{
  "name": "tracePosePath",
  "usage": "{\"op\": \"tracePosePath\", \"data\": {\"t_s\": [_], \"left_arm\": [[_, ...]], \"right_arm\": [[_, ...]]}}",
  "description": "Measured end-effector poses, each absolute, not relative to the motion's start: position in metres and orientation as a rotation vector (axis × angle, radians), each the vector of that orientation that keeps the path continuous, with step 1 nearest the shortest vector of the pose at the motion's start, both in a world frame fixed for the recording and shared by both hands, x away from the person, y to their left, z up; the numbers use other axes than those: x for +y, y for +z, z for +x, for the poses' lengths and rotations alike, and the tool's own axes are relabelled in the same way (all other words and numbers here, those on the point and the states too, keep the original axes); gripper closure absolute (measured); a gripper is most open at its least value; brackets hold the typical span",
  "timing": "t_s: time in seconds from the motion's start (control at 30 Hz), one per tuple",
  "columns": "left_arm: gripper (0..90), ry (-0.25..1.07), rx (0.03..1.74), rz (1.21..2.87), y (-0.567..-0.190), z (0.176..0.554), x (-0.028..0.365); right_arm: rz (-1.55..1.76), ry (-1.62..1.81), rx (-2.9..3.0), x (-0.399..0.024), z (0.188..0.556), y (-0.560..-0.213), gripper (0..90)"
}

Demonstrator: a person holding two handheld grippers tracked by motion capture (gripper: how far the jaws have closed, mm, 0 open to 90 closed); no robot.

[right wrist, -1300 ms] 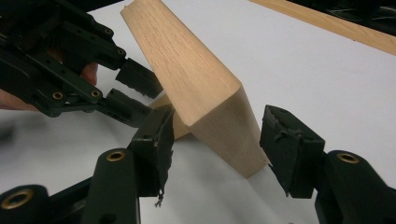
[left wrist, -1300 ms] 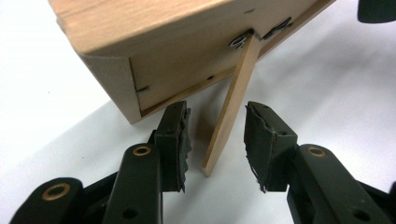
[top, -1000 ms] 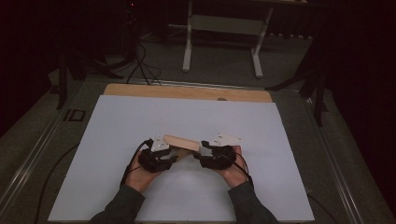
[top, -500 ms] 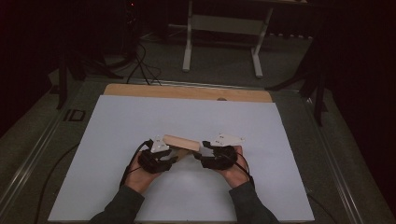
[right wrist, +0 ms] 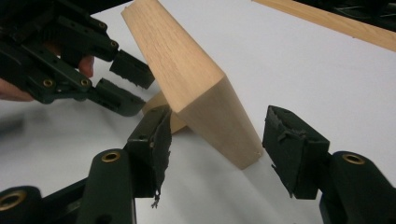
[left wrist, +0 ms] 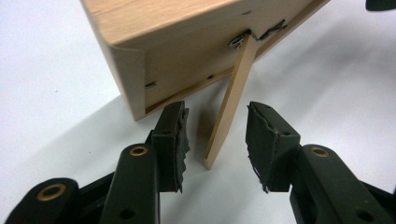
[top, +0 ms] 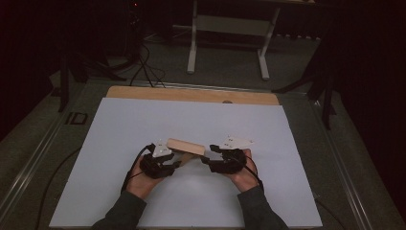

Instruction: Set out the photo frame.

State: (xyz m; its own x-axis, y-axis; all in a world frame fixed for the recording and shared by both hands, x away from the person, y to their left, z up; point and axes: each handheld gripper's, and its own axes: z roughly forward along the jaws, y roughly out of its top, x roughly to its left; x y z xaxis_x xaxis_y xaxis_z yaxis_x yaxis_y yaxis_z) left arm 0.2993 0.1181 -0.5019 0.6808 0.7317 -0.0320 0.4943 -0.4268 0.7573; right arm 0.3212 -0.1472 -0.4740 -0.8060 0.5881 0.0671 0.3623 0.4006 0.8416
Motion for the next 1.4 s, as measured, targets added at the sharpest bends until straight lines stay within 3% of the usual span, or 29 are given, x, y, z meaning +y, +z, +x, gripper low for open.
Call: {"op": "tracePosePath", "data": {"t_s": [0.7,1.4], "left_arm": [[61.2,0.392,0.971,2.073,-0.499,0.301,0.131],[65.6,0.388,0.949,2.079,-0.500,0.303,0.126]], "right_arm": [[0.816,1.335,2.477,-0.163,0.326,-0.474,44.3],[0.950,1.317,2.304,-0.159,0.338,-0.476,68.8]]}}
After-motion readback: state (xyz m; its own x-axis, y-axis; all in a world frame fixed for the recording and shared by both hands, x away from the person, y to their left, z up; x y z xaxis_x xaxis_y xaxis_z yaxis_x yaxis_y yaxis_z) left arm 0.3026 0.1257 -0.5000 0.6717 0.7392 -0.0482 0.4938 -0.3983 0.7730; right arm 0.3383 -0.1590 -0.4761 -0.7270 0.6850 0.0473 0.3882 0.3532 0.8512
